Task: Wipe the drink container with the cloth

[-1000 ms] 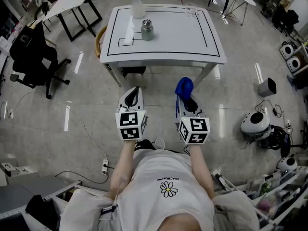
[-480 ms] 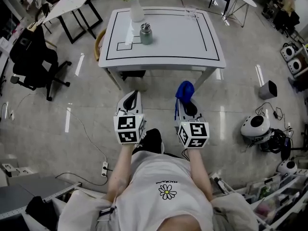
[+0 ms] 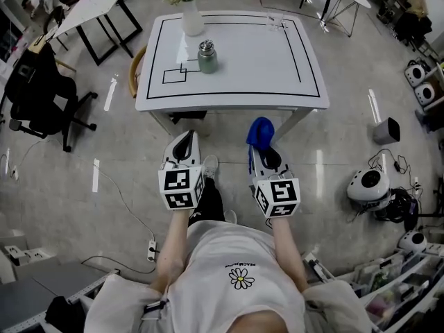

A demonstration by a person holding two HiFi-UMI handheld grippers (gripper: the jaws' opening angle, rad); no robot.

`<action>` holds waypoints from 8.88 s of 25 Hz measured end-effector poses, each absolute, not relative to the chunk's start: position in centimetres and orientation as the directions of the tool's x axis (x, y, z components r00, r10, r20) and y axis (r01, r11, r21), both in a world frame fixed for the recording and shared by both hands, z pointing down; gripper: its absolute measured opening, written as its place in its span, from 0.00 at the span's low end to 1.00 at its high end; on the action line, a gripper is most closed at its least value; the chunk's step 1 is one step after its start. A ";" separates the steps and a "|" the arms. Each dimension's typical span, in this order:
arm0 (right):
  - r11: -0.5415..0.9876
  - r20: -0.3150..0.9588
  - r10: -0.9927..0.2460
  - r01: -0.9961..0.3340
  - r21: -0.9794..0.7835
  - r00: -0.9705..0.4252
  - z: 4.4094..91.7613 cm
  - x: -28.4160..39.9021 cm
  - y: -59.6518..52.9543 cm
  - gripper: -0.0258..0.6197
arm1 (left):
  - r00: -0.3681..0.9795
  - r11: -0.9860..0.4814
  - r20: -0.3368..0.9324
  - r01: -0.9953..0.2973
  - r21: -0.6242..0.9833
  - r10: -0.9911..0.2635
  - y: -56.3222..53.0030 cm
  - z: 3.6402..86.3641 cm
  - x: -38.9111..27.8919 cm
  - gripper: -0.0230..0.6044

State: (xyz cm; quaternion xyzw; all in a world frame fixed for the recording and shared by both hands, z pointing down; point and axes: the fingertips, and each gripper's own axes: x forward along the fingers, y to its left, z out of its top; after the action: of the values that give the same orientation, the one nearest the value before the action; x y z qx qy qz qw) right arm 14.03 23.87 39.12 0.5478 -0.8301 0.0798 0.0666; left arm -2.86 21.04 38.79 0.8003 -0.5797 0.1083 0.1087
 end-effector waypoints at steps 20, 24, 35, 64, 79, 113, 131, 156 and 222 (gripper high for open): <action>0.312 0.207 -0.928 -0.950 -0.031 -0.311 37.4 9.4 -3.5 0.11 | 0.426 -0.426 0.265 -0.903 0.062 -0.865 -6.7 37.1 -6.3 0.03; 0.305 0.220 -0.927 -0.952 -0.035 -0.305 37.8 8.8 -5.8 0.11 | 0.442 -0.440 0.267 -0.895 0.071 -0.856 -9.1 37.8 -6.9 0.03; 0.330 0.242 -0.912 -0.943 -0.044 -0.331 39.5 9.4 -7.5 0.11 | 0.450 -0.448 0.304 -0.890 0.079 -0.840 -10.1 40.1 -6.8 0.03; 0.815 0.413 -0.485 -0.570 -0.106 -0.771 50.1 5.0 -12.5 0.11 | 0.792 -0.808 0.422 -0.555 0.198 -0.441 -9.0 49.6 -2.0 0.45; 0.801 0.396 -0.490 -0.580 -0.147 -0.777 49.7 5.3 -10.1 0.11 | 0.823 -0.829 0.421 -0.507 0.238 -0.382 -8.5 49.8 -1.1 0.57; 0.794 0.453 -0.522 -0.606 -0.051 -0.723 49.9 4.7 -7.8 0.11 | 0.840 -0.901 0.492 -0.373 0.223 -0.227 -6.0 50.6 0.5 0.68; 0.782 0.470 -0.548 -0.623 -0.006 -0.692 49.5 4.5 -7.4 0.11 | 0.821 -0.896 0.497 -0.410 0.171 -0.282 -7.5 50.2 -0.9 0.68; 0.781 0.507 -0.551 -0.624 0.031 -0.663 49.7 4.4 -7.8 0.11 | 0.811 -0.930 0.545 -0.340 0.140 -0.214 -8.3 51.4 1.0 0.69; 0.781 0.605 -0.567 -0.597 0.181 -0.559 50.1 5.8 -11.5 0.11 | 0.799 -0.926 0.568 -0.342 0.161 -0.197 -5.8 51.5 1.1 0.69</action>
State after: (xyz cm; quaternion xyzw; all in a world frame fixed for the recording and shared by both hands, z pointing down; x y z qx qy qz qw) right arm 5.80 -11.51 50.12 0.3299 -0.8825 0.0225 0.3343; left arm 1.12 -5.80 51.49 0.9396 -0.1434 0.2828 0.1286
